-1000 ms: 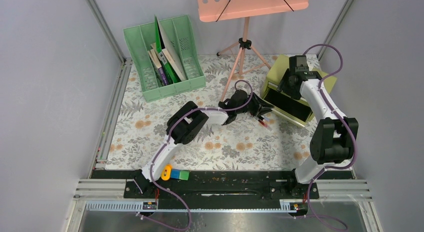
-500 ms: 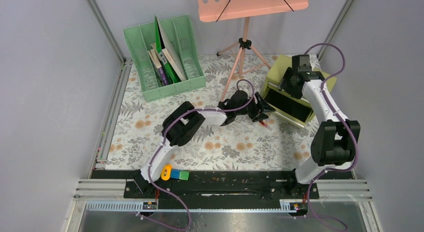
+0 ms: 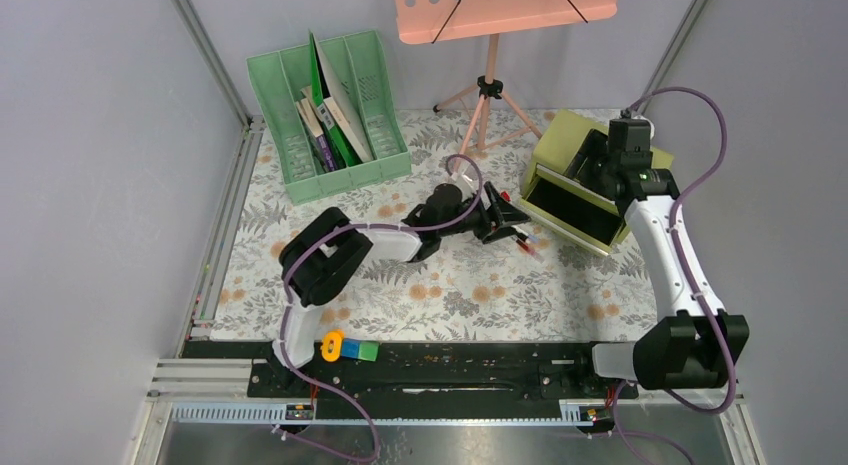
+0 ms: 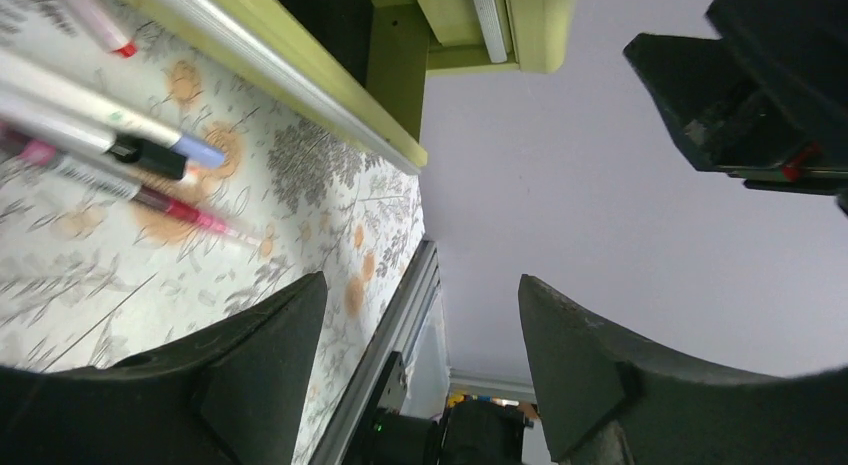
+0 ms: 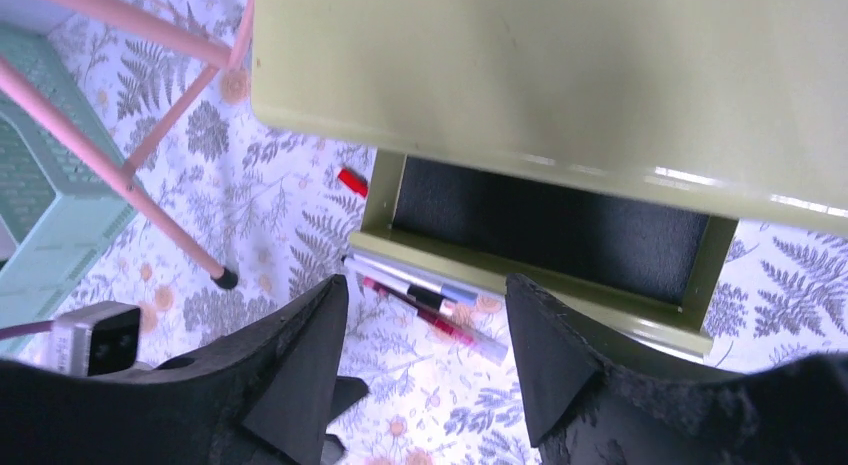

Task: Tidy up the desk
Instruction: Open the drawer in the storage box.

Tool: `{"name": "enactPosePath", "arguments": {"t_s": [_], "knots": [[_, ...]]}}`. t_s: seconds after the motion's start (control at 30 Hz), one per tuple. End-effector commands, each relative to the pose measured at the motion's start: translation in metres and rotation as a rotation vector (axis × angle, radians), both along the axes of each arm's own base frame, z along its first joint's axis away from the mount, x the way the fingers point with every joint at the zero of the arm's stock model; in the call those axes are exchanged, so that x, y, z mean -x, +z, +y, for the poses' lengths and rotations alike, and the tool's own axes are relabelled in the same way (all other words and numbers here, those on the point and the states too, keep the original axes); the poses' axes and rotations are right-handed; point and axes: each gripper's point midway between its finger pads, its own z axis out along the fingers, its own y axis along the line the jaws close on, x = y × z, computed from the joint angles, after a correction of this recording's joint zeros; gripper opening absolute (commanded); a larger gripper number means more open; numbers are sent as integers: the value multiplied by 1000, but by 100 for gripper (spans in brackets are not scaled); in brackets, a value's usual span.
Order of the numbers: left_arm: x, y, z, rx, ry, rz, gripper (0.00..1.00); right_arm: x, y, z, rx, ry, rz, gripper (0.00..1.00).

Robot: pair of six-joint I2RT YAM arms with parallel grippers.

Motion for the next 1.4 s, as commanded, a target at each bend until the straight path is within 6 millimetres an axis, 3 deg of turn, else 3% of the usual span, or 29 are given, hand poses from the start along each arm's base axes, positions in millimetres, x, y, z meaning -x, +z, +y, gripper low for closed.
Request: {"name": "enactPosePath", "arguments": {"t_s": [0.0, 0.23, 0.43, 0.63, 0.83, 1.07, 1.27, 1.37], "knots": [[-5, 39, 39, 90, 43, -134, 71, 20, 2, 8, -29, 52, -15, 67], [0, -2, 125, 26, 130, -68, 72, 51, -15, 19, -76, 95, 17, 68], [12, -16, 179, -50, 176, -56, 72, 74, -38, 27, -109, 121, 53, 68], [33, -43, 220, -358, 185, -78, 74, 97, -59, 29, -110, 149, 96, 68], [56, -48, 270, -642, 204, -95, 75, 118, -82, 31, -100, 186, 159, 69], [69, -12, 339, -844, 394, -252, 75, 138, -103, 40, -141, 233, 219, 69], [77, 42, 370, -807, 563, -416, 75, 152, -118, 53, -207, 275, 264, 71], [81, 59, 384, -779, 649, -469, 75, 155, -118, 60, -240, 297, 269, 76]]}}
